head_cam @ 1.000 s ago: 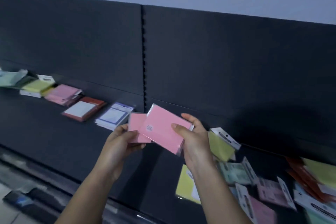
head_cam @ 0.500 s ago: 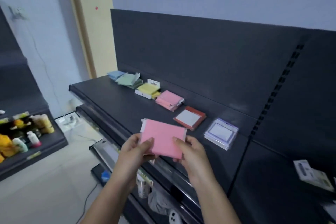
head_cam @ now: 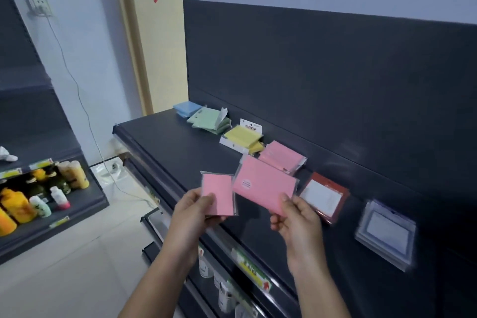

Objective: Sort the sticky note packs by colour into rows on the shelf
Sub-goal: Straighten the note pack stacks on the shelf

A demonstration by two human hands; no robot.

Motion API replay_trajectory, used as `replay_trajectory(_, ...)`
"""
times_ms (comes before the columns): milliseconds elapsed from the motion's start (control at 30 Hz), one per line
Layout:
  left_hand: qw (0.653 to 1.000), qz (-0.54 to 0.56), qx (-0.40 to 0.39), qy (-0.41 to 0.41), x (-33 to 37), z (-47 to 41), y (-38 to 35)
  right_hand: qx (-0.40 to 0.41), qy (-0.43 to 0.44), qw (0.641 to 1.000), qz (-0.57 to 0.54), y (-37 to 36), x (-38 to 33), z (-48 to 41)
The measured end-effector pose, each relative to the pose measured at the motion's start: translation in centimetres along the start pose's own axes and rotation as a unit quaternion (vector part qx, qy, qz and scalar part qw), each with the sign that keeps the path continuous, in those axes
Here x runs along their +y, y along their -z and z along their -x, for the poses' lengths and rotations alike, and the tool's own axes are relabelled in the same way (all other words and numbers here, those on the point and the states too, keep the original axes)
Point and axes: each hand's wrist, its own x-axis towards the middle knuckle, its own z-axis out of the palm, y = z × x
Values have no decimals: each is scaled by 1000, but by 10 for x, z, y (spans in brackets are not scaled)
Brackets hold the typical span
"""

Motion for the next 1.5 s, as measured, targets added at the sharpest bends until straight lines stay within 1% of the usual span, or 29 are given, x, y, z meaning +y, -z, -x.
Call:
replay_trajectory(67, 999, -20, -34, 18, 3, -30, -13, 8, 6, 1000, -1, -6, 0, -27)
replay_trajectory(167, 995, -44, -81, 43, 8, -71, -39, 29, 25, 999, 30, -10, -4, -65)
replay_trajectory(300, 987, -41, -141, 69, 12, -121, -69, 67, 41, 994, 74, -8, -11, -105)
replay_trajectory(433, 967, -47, -228, 104, 16, -159, -96, 112, 36, 987, 112, -1, -12, -137)
replay_trajectory(533, 959, -58, -263, 90, 18, -186, -115, 138, 37, 978, 150, -3, -14, -159)
replay_trajectory(633, 952, -107, -287, 29, 7, -210, -129, 177, 39, 968, 175, -7, -11, -181)
replay_trajectory(700, 935, -173, -305, -48, -4, -225, -135, 200, 26, 954, 224, -9, -7, -195)
replay_trajectory(733, 920, -221, -307, -100, -9, -232, -138, 210, 17, 944, 254, -10, -4, -201)
replay_trajectory(800, 878, -322, -292, -201, -17, -242, -142, 227, 4, 924, 307, -11, -1, -211)
replay_trajectory(833, 848, -383, -265, -254, -19, -245, -141, 233, 1, 916, 326, -11, -1, -213)
replay_trajectory(867, 808, -450, -229, -303, -18, -247, -139, 236, -5, 910, 342, -12, -1, -215)
replay_trajectory(900, 766, -510, -203, -335, -15, -248, -137, 238, -13, 904, 354, -14, -2, -217)
replay_trajectory(933, 739, -549, -205, -333, -13, -251, -135, 240, -22, 898, 368, -16, -3, -218)
replay_trajectory(967, 730, -565, -226, -311, -11, -254, -132, 244, -31, 888, 387, -17, -3, -219)
replay_trajectory(1033, 732, -558, -287, -265, -12, -259, -127, 252, -49, 863, 435, -22, -4, -218)
replay_trajectory(1067, 731, -549, -308, -262, -12, -261, -124, 255, -58, 851, 456, -24, -5, -218)
replay_trajectory(1133, 734, -528, -326, -276, -12, -260, -117, 269, -75, 829, 485, -30, -9, -213)
replay_trajectory(1200, 734, -517, -324, -298, -11, -256, -112, 298, -70, 815, 492, -35, -13, -201)
replay_trajectory(1233, 724, -527, -314, -315, -10, -254, -110, 313, -59, 809, 495, -37, -16, -194)
replay_trajectory(1300, 692, -558, -297, -347, -8, -249, -110, 336, -39, 799, 497, -40, -18, -177)
replay_trajectory(1367, 672, -561, -301, -378, -9, -239, -113, 360, -29, 792, 493, -38, -17, -161)
replay_trajectory(1467, 673, -529, -334, -395, -11, -211, -125, 397, -27, 768, 502, -19, -12, -133)
replay_trajectory(1500, 673, -516, -349, -398, -11, -199, -131, 407, -22, 765, 498, -9, -12, -121)
